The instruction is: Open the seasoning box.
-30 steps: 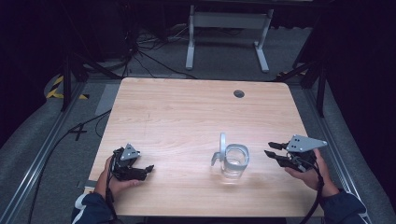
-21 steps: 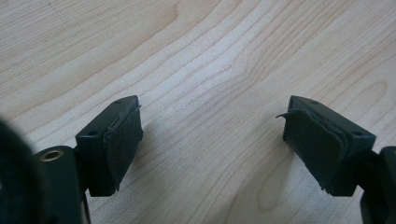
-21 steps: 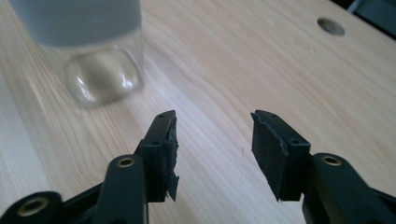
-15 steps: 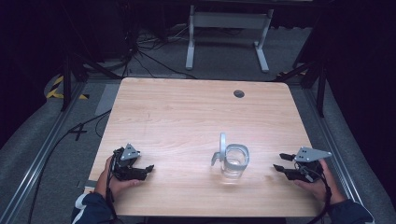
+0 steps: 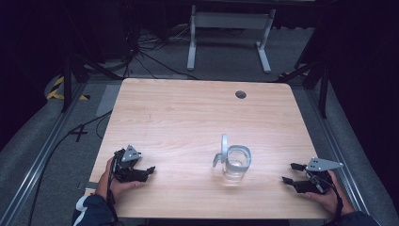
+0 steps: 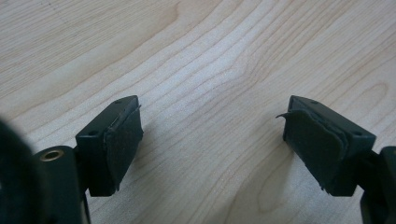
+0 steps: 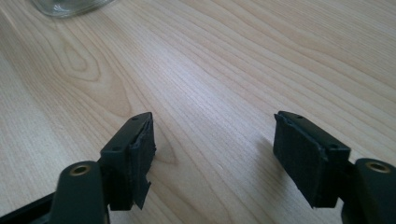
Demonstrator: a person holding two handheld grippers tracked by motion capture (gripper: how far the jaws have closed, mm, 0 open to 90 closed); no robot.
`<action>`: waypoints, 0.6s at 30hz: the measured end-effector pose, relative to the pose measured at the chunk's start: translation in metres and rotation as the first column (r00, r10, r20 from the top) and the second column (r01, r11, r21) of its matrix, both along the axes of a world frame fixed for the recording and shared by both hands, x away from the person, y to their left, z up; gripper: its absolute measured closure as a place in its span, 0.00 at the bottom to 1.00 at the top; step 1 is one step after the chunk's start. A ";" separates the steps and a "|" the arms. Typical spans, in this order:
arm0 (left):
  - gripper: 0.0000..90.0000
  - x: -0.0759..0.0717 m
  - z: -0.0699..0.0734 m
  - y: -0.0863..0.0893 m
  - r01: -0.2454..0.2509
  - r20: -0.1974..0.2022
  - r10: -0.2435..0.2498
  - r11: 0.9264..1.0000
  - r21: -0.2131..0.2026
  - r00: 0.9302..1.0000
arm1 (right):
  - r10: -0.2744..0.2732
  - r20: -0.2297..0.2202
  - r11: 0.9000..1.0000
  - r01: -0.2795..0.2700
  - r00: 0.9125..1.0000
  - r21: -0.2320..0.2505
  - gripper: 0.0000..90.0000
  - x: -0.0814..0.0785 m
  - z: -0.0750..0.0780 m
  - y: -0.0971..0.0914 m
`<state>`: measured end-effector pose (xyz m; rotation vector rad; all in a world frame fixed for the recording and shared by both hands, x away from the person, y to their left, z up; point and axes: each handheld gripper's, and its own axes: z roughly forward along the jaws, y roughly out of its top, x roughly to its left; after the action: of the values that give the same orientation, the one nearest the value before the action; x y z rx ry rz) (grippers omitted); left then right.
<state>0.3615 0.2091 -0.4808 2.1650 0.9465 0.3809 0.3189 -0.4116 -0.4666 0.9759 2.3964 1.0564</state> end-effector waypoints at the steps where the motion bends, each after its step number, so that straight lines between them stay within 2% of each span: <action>1: 0.22 0.000 0.000 0.000 0.000 0.000 0.000 1.000 0.000 1.000 | 0.000 0.000 1.000 0.000 1.000 0.000 0.32 0.000 0.000 0.000; 15: 0.22 0.001 0.000 0.000 0.004 0.003 -0.004 1.000 -0.003 1.000 | 0.006 0.000 1.000 -0.006 1.000 0.000 0.31 0.001 0.000 0.001; 18: 0.22 0.002 0.000 0.000 0.009 0.010 -0.010 1.000 0.010 1.000 | 0.007 0.001 1.000 -0.007 1.000 0.000 0.31 0.001 0.000 0.000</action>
<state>0.3632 0.2095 -0.4804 2.1737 0.9305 0.3917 0.3203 -0.4111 -0.4669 0.9672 2.4004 1.0587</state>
